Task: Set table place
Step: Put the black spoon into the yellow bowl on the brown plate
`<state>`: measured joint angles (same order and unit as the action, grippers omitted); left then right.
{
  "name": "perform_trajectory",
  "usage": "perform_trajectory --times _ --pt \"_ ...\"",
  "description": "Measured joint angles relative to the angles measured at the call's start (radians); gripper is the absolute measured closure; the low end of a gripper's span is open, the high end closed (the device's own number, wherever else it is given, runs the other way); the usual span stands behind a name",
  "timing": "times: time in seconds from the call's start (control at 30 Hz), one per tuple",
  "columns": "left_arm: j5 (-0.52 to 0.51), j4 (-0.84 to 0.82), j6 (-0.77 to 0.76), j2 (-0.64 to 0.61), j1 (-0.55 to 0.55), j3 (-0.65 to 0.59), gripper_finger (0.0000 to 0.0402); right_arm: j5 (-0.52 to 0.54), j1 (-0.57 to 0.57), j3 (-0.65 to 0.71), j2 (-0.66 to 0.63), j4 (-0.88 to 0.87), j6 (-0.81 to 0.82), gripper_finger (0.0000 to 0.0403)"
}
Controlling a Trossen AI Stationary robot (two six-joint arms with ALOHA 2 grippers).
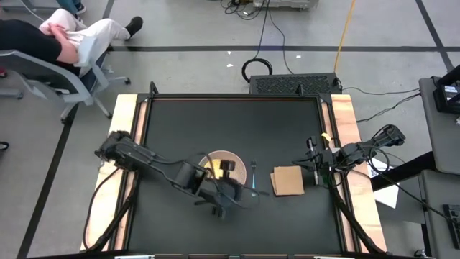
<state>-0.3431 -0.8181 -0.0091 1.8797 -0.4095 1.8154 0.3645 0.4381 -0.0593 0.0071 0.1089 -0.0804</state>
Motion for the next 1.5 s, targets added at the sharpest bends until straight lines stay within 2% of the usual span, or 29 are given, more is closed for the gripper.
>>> perform_trajectory --times 0.2,0.3,0.53,1.03,1.23,1.37,1.5 --pt "0.0 0.225 -0.027 -0.192 0.046 -0.289 0.039 0.0 0.0 0.0 0.0 0.0 0.001 0.0403" --pt "0.032 0.361 -0.038 -0.271 0.072 -0.441 0.0392 0.0 0.0 0.001 0.0 0.0 0.001 0.0403" --pt "0.095 0.636 -0.047 -0.359 0.132 -0.716 0.0388 0.0 0.0 0.002 0.0 0.0 0.001 0.0403" --pt "0.241 1.169 0.001 -0.352 0.229 -1.007 0.0395 0.0 0.0 0.002 0.0 0.0 0.0 0.0403" --pt "0.249 1.371 0.001 -0.347 0.238 -1.112 0.0385 0.0 0.0 0.003 0.0 0.0 -0.009 0.0403" --pt "0.251 1.46 0.004 -0.346 0.238 -1.169 0.0395 0.0 0.0 0.003 0.0 0.0 -0.012 0.0403" --pt "0.257 1.509 0.001 -0.346 0.236 -1.195 0.0388 0.0 0.0 0.003 0.0 0.0 -0.014 0.0403"
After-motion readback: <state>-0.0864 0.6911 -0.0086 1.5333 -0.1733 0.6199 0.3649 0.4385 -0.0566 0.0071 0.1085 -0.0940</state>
